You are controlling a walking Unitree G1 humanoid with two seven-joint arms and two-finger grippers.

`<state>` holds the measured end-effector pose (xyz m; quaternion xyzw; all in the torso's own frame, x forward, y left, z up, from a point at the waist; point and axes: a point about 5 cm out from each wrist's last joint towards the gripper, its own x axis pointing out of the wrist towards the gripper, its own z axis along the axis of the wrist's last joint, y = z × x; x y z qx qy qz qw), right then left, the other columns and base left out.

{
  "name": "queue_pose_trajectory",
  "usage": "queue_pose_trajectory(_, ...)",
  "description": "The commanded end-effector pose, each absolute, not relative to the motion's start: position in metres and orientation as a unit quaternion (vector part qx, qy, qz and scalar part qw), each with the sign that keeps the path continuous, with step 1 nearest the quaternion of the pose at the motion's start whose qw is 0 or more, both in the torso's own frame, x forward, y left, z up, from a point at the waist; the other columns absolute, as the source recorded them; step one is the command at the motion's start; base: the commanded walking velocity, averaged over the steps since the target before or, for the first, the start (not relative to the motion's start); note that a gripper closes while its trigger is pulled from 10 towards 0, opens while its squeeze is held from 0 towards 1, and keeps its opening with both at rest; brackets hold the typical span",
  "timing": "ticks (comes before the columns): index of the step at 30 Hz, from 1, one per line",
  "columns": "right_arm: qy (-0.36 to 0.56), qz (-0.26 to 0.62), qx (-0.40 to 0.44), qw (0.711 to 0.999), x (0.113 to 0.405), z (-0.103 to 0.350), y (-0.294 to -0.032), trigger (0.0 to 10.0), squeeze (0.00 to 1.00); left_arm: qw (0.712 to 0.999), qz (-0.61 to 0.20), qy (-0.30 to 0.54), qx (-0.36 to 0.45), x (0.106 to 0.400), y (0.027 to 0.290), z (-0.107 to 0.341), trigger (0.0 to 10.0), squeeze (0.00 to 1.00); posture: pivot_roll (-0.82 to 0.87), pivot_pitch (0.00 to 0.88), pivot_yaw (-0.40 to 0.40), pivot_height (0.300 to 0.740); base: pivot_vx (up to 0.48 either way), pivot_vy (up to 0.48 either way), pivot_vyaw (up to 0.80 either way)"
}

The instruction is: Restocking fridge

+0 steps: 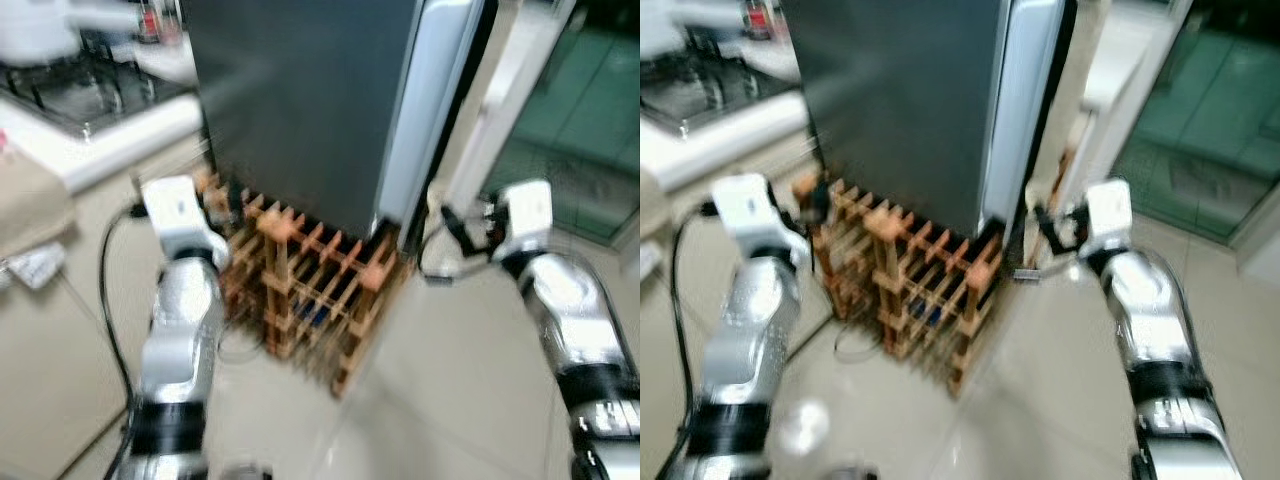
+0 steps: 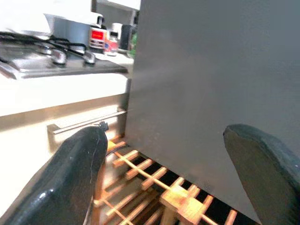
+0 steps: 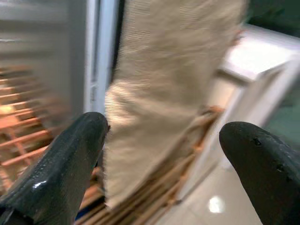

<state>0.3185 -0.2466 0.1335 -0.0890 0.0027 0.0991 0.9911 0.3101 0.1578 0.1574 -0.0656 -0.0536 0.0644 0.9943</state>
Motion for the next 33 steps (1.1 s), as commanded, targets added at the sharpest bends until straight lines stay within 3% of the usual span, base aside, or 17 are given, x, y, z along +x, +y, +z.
queue_pose_trajectory(1, -0.022, 0.108, -0.094, 0.989, 0.316, 0.147, -0.245, 10.0, 0.06, 0.996, 0.046, -0.044, -0.066, 0.312, 0.148, 0.155, 10.0, 0.0, -0.17, 0.0, -0.007, 0.74, 0.0, 0.0, 0.0)
queue_pose_trajectory(6, -0.069, 0.153, -0.056, 0.984, 0.314, 0.163, -0.202, 10.0, 0.06, 0.996, 0.046, -0.05, -0.059, 0.317, 0.148, 0.159, 10.0, 0.0, -0.17, 0.0, -0.008, 0.74, 0.0, 0.0, 0.0)
queue_pose_trajectory(9, -0.096, 0.196, -0.025, 0.976, 0.314, 0.174, -0.164, 10.0, 0.06, 0.995, 0.046, -0.065, -0.059, 0.321, 0.149, 0.166, 10.0, 0.0, -0.16, 0.0, -0.006, 0.74, 0.0, 0.0, 0.0)
queue_pose_trajectory(14, -0.104, 0.202, -0.016, 0.974, 0.325, 0.18, -0.145, 10.0, 0.06, 0.994, 0.045, -0.078, -0.058, 0.325, 0.148, 0.173, 10.0, 0.0, -0.14, 0.0, -0.011, 0.74, 0.0, 0.0, 0.0)
queue_pose_trajectory(18, -0.111, 0.127, -0.037, 0.985, 0.326, 0.183, -0.154, 10.0, 0.05, 0.994, 0.02, -0.09, -0.062, 0.322, 0.144, 0.177, 10.0, 0.0, -0.11, 0.0, -0.036, 0.74, 0.0, 0.0, 0.0)
queue_pose_trajectory(22, -0.117, -0.006, -0.062, 0.991, 0.288, 0.172, -0.181, 10.0, 0.06, 0.991, -0.053, -0.096, -0.076, 0.3, 0.142, 0.174, 10.0, 0.0, -0.11, 0.0, -0.05, 0.74, 0.0, 0.0, 0.0)
queue_pose_trajectory(27, -0.099, -0.004, -0.068, 0.993, 0.27, 0.158, -0.179, 10.0, 0.07, 0.988, -0.088, -0.092, -0.083, 0.297, 0.131, 0.174, 10.0, 0.0, -0.12, 0.0, -0.039, 0.74, 0.0, 0.0, 0.0)
queue_pose_trajectory(33, -0.104, -0.024, -0.058, 0.993, 0.279, 0.159, -0.174, 10.0, 0.07, 0.983, -0.114, -0.117, -0.085, 0.306, 0.121, 0.19, 10.0, 0.0, -0.11, 0.0, -0.001, 0.74, 0.0, 0.0, 0.0)
